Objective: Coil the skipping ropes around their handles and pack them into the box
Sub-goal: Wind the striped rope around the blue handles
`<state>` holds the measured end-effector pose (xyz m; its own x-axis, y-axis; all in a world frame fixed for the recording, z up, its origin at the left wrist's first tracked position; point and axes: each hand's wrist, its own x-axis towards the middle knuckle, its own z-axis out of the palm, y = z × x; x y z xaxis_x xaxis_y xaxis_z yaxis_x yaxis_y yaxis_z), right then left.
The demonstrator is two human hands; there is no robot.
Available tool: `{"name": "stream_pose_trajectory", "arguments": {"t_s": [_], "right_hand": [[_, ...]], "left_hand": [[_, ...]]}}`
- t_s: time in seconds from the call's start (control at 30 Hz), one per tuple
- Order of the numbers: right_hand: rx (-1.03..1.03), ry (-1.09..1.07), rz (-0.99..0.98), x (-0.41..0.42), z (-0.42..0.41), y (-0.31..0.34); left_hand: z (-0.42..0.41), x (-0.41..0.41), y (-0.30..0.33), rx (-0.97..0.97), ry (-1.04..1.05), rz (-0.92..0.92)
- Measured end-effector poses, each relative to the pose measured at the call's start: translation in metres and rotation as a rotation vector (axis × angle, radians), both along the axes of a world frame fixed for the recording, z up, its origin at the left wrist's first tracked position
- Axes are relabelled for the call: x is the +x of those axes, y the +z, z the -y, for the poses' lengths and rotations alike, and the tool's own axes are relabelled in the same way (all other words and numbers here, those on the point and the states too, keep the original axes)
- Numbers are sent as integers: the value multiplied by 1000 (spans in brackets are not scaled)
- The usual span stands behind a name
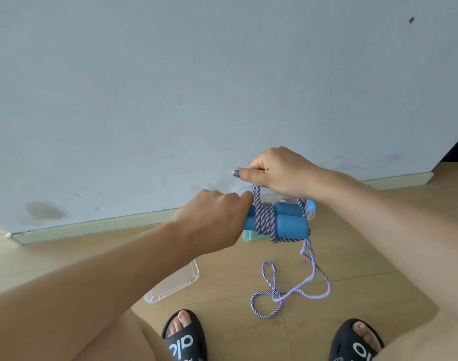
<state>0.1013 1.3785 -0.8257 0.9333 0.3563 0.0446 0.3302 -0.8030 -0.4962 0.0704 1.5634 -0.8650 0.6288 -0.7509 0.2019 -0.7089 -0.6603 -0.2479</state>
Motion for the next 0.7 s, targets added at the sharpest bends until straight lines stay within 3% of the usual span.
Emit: {"name": "stream_pose_trajectory", "arguments": {"t_s": [0.13,0.27,0.4,0.57,0.7], "right_hand": [[193,-61,-201,5,1,-10],[229,-165,-424,-13,18,-21],[289,-246,-388,-25,-2,-59],[-84,-132,-112,-58,-29,-67],[-132,-27,34,-74,-32,-38]], "left_hand": [[1,-5,5,-189,-64,4],[1,-3,18,-382,132,-140],[-9,22,14,-444,324,-171],[-28,41,2,-242,430,-195],[-25,42,-3,-52,434,-162]]}}
